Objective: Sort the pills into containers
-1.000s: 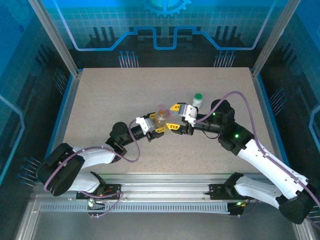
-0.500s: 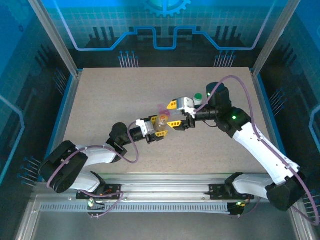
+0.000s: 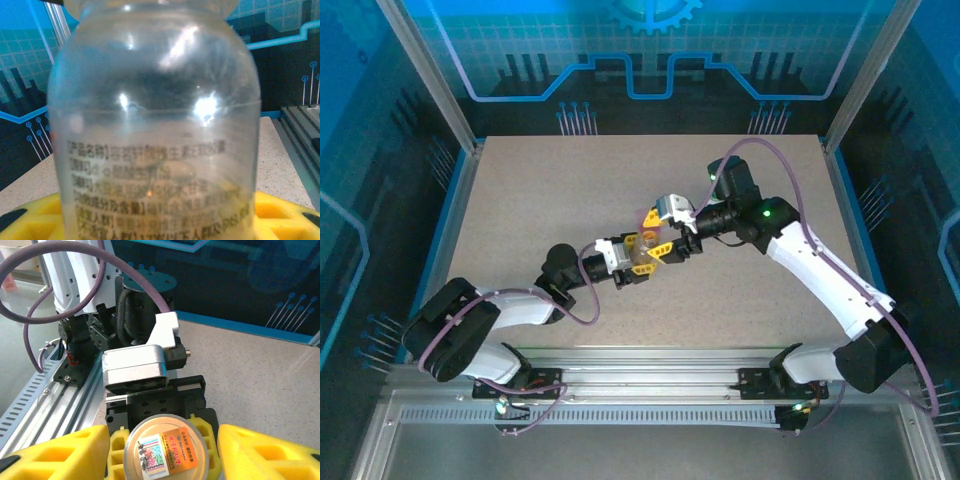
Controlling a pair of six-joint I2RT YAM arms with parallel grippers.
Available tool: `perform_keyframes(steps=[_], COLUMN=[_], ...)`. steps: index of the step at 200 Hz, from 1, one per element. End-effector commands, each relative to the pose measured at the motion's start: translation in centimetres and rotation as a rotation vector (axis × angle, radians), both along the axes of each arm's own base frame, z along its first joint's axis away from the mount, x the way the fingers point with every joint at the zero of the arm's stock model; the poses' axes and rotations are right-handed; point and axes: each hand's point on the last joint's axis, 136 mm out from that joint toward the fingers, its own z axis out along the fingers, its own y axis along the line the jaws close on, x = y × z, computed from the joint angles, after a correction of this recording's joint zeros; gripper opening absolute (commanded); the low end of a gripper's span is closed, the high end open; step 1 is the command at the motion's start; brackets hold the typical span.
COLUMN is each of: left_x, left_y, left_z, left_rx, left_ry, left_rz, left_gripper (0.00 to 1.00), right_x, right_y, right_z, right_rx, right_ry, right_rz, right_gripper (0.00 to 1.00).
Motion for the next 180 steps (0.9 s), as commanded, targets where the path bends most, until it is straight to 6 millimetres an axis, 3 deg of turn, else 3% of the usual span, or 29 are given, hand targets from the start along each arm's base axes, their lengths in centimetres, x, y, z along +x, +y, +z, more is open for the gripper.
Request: perform_keyframes(steps=[1,52,86,109,137,161,180], left_x=[0.0,0.6,2.3,3.2,4.1,4.2,4.1], left_y=[-0.3,-0.2,0.3,0.9,1.7,1.3,0.7], left_z=[1.3,1.6,2.2,2.8,3.4,2.9,2.4], left_rx=[-0.027,-0.029,-0.016,-0.007,-0.006,0.032,0.051], left_ry=[-0.017,-0.018,-0.038,-0.067,-0.105,-0.142,-0.159], left_rz=[-0.033,-0.004,0.098,0.171,0.253,0.283,0.294], left_gripper=[0.0,0.0,0.0,0.0,0.0,0.0,0.0], right_x=[-0.6,0.1,2.6,4.1,6.7,7.9,8.2], right_y=[0.3,0.6,0.3,-0.5,-2.6,-3.7,-3.3], right_z=[-0.1,-1.6,-4.2,-6.5,-8.5,-8.7,-7.6], right_rx=[-0.031,-0.08,-0.13,-0.157,-0.11,0.0,0.07], right_ry=[0.008,0.038,0.148,0.244,0.401,0.599,0.633], right_rz=[0.033,-0.018,-0.262,-0.464,-0.831,-1.063,-1.136], right_gripper=[0.58,0.44,0.3,0.28,0.29,0.3,0.36])
